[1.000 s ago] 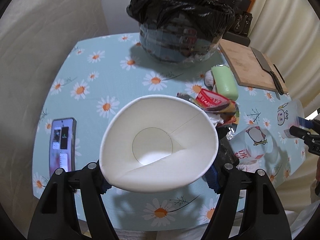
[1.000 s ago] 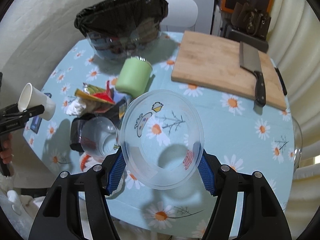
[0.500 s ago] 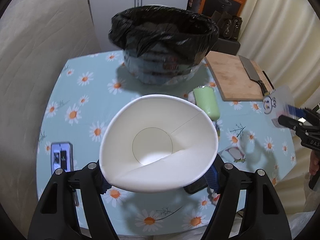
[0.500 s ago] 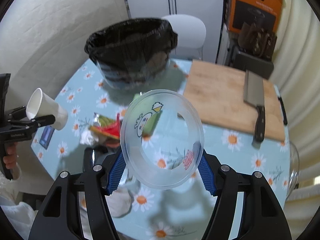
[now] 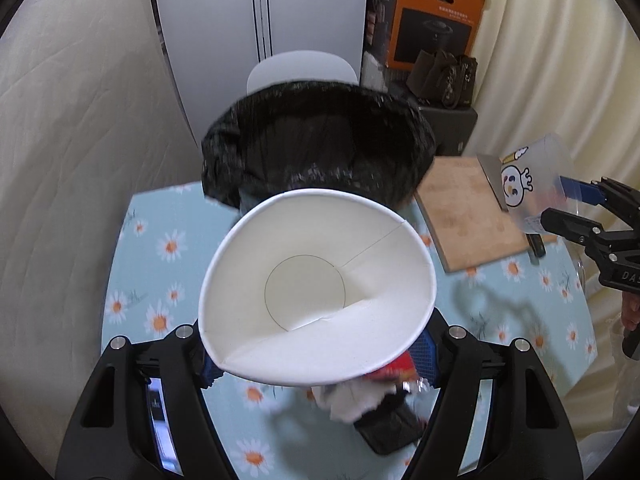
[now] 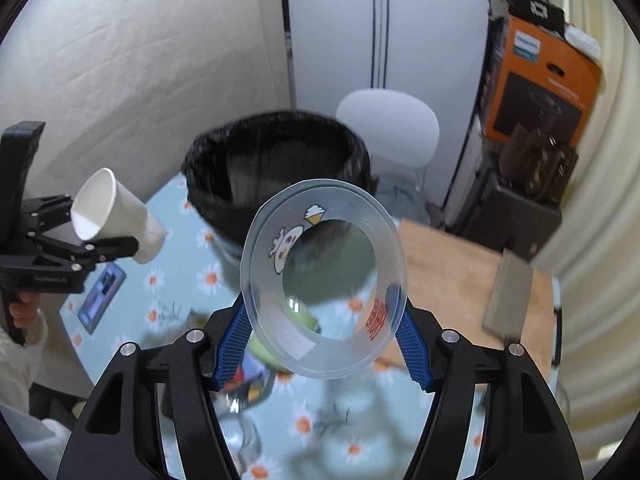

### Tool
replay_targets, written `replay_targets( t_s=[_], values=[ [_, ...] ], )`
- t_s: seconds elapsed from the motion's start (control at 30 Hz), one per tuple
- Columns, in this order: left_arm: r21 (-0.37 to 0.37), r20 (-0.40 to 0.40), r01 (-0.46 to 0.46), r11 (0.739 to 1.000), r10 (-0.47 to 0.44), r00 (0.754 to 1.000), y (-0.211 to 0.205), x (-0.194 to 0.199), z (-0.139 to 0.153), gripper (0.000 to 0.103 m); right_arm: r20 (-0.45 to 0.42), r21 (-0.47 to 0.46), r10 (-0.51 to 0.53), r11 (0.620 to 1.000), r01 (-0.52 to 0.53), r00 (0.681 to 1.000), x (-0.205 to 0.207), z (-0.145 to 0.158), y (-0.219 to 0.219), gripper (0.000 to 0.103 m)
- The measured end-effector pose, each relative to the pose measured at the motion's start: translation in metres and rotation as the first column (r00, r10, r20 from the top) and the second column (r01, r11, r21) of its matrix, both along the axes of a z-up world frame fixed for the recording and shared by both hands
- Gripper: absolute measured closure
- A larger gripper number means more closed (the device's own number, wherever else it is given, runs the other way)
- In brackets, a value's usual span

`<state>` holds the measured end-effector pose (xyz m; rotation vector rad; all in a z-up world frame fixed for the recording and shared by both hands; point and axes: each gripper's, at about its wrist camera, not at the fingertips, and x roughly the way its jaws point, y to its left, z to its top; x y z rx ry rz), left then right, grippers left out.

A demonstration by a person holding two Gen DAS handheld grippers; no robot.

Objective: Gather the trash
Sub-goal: 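Carry the bowl and cup over the black trash bin and open both grippers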

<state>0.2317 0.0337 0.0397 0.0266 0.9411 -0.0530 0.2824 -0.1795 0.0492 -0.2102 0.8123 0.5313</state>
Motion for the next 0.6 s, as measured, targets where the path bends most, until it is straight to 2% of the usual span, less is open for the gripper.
replay_targets(
  t_s=[0.3, 0.6],
  values=[
    [0.003, 0.032, -0.003, 1.0, 0.003, 0.999, 0.006, 0.055, 0.013, 0.031, 0.06, 0.019, 0.075, 0.997, -0.076, 0.995, 0.051, 0.019, 0.029, 0.041],
    [0.034, 0.072, 0.034, 0.999, -0.037, 0.997, 0.0, 0.103, 0.018, 0.031, 0.063, 0.045, 0.145, 0.988, -0.148, 0.987, 0.099, 0.015, 0.053, 0.041]
  ],
)
